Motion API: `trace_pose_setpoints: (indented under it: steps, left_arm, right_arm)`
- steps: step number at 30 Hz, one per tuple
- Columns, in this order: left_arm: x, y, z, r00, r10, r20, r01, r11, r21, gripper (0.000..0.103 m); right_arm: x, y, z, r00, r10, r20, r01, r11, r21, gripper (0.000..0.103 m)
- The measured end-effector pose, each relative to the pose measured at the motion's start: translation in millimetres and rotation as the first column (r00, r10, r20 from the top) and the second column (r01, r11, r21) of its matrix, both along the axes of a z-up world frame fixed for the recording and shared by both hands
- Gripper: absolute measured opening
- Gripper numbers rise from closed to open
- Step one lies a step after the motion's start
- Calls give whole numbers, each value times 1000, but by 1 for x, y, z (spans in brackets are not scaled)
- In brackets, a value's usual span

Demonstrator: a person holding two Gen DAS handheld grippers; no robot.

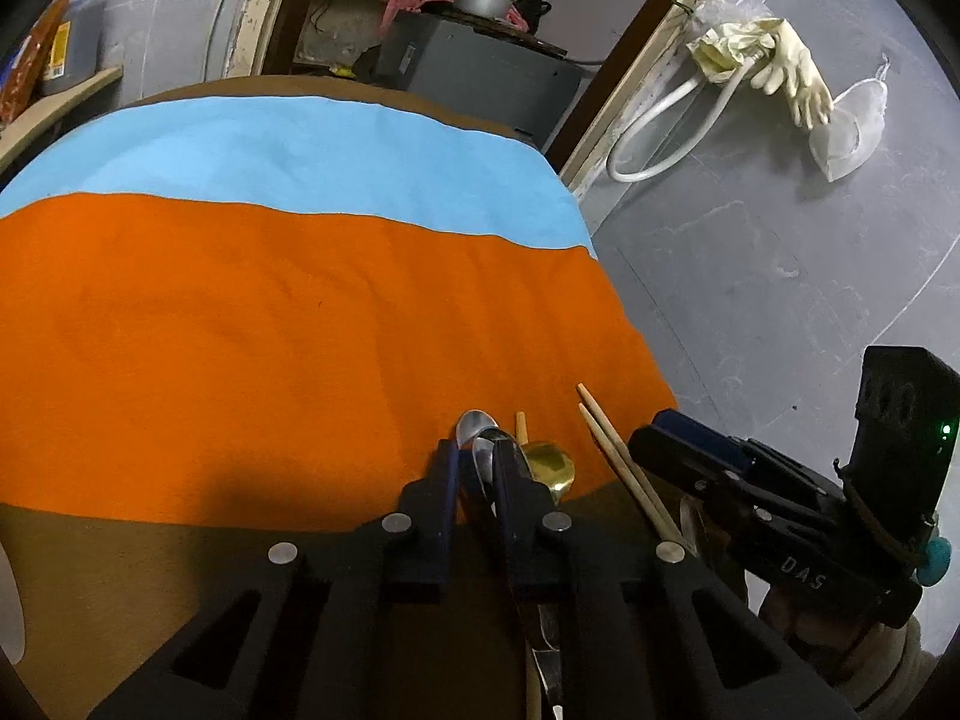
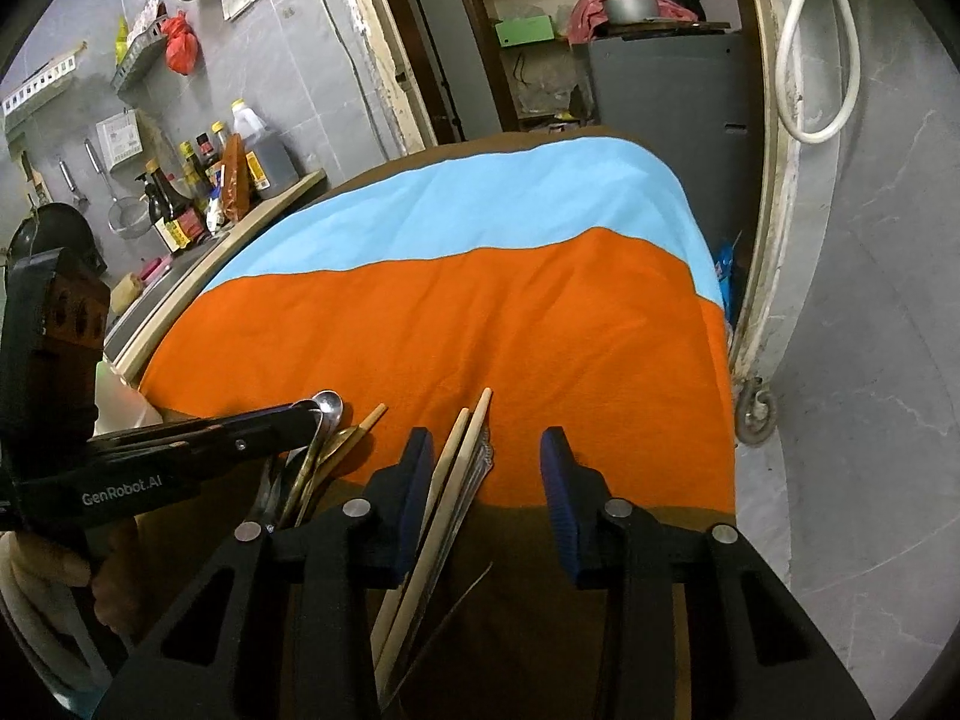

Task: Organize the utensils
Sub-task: 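Close the right gripper on another wooden chopstick and lift it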

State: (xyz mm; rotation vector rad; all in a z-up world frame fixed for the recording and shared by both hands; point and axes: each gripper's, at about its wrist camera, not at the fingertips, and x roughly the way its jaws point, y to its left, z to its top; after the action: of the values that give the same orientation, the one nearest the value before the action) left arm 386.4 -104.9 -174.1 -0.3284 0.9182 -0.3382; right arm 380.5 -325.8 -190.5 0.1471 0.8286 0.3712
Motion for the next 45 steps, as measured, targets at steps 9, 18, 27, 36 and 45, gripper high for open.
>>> trace_pose_setpoints:
  steps: [9,18,27,36,45]
  left_arm:
    - [-6,5,4,1000,-5,12,5,1000,-22,8]
    - [-16,12,13,1000,-4,3,4,998,-66,6]
    - [-23,19,22,1000,19,3,-19,997,-73,6]
    - [-31,26,32,999,41,20,-39,997,-73,6]
    - [-45,35,48,996,63,55,-58,995,-84,6]
  right_arm:
    - [9,5,-3,999,19,-29,-19,1000,3,33]
    - [26,9,-9,997,8,-83,-7,1000,11,18]
    - [39,15,-13,982,11,-189,-10,1000,6,6]
    - [21,2,-9,988,-12,-152,33,990,136,6]
    - [-2,3,31,1000,5,9,-6,986,164,5]
